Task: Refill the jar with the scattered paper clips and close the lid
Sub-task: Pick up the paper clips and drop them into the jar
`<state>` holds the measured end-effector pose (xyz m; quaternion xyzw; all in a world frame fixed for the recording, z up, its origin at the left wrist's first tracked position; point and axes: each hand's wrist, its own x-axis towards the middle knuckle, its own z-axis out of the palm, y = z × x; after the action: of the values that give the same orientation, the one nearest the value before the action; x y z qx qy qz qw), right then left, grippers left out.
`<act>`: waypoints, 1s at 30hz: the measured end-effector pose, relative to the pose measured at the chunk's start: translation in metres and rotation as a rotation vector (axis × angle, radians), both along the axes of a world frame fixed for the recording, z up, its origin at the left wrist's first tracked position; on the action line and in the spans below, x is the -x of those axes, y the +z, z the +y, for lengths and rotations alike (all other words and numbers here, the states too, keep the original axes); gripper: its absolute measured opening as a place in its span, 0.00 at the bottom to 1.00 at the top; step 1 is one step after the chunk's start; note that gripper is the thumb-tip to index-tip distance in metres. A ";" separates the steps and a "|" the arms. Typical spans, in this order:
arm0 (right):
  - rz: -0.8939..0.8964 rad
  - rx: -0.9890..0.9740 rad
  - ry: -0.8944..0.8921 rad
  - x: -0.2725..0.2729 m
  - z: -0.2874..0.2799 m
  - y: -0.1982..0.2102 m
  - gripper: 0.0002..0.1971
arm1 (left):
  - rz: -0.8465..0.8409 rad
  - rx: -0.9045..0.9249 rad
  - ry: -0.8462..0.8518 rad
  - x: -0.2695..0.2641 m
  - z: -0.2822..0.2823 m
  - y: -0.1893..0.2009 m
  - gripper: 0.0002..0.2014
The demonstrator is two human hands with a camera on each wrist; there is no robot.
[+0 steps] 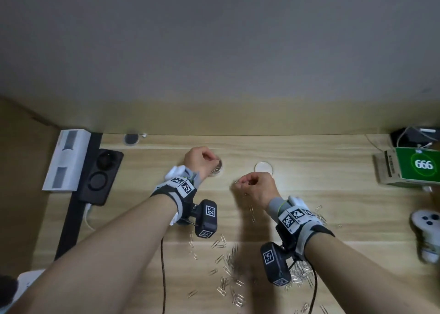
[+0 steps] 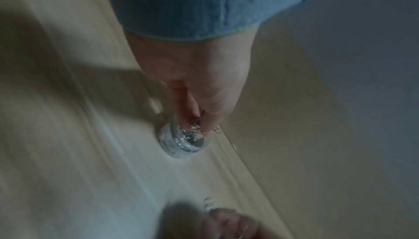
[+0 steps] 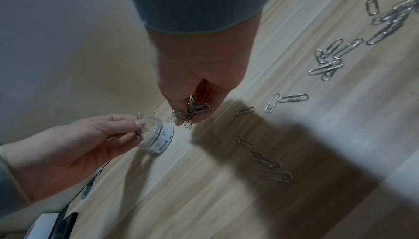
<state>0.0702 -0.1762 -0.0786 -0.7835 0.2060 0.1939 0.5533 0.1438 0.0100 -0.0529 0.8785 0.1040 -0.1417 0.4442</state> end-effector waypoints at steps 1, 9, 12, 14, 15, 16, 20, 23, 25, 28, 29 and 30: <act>0.003 -0.003 0.001 -0.002 0.000 -0.001 0.08 | -0.019 0.000 -0.025 0.001 0.001 0.000 0.06; -0.010 -0.018 0.002 -0.037 0.015 0.010 0.09 | -0.057 0.185 0.078 0.006 0.020 0.007 0.06; -0.056 0.005 0.034 -0.058 0.031 0.019 0.09 | -0.044 0.201 0.132 0.014 0.039 0.012 0.05; -0.073 0.023 0.057 -0.069 0.041 0.023 0.07 | -0.014 0.201 0.138 0.022 0.051 0.008 0.04; -0.075 0.049 0.080 -0.075 0.049 0.023 0.07 | 0.005 0.203 0.150 0.027 0.060 0.005 0.03; -0.078 0.095 0.105 -0.079 0.056 0.022 0.07 | 0.024 0.209 0.160 0.032 0.068 0.003 0.04; -0.108 0.346 0.237 -0.088 0.074 0.018 0.04 | 0.040 0.245 0.164 0.045 0.091 -0.001 0.04; -0.135 0.436 0.283 -0.087 0.078 0.020 0.07 | 0.041 0.260 0.169 0.047 0.096 -0.003 0.04; -0.132 0.425 0.271 -0.085 0.080 0.023 0.09 | 0.046 0.275 0.180 0.048 0.098 -0.005 0.05; -0.127 0.374 0.251 -0.081 0.082 0.030 0.10 | 0.045 0.284 0.168 0.052 0.098 -0.008 0.05; -0.127 0.357 0.229 -0.080 0.083 0.033 0.11 | 0.048 0.286 0.161 0.054 0.097 -0.008 0.05; -0.122 0.334 0.199 -0.079 0.082 0.035 0.12 | 0.049 0.281 0.148 0.055 0.096 -0.007 0.05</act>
<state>0.1487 -0.0939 -0.0434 -0.8912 0.1231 0.1628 0.4051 0.0886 0.1060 -0.0601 0.7940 0.1584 -0.1432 0.5692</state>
